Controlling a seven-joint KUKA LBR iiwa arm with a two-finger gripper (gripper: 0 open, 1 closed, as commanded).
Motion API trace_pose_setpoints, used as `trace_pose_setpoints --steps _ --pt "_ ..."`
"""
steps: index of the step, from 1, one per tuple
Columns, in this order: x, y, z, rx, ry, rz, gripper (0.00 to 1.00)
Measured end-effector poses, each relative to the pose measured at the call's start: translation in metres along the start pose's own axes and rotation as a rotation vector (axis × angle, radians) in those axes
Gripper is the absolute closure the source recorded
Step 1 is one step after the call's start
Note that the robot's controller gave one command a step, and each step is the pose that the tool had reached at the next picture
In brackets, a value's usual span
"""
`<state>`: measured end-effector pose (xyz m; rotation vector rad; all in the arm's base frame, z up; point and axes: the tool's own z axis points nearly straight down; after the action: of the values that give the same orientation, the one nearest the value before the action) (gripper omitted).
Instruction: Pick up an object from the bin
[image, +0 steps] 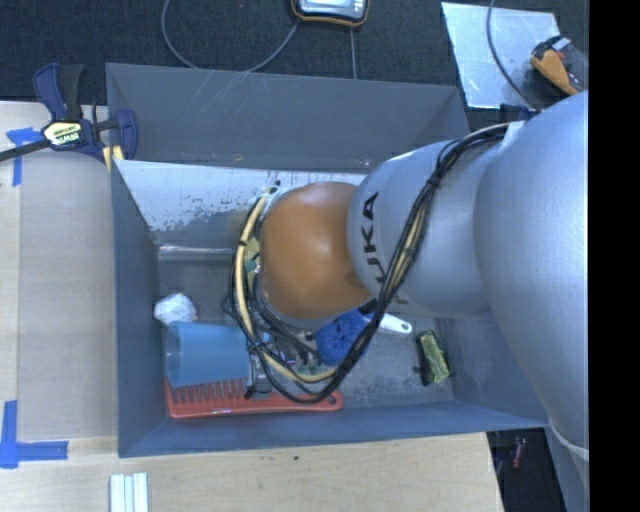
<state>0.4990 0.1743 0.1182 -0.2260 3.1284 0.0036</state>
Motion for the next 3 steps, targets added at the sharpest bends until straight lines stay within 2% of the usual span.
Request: trace_pose_setpoints --steps 1,2,3 --pt "-0.004 -0.003 -0.026 0.0 -0.005 -0.027 0.0" --pt "-0.006 0.003 0.004 0.0 0.001 -0.042 0.0" --pt "-0.022 0.011 0.012 -0.001 -0.009 0.041 0.0"
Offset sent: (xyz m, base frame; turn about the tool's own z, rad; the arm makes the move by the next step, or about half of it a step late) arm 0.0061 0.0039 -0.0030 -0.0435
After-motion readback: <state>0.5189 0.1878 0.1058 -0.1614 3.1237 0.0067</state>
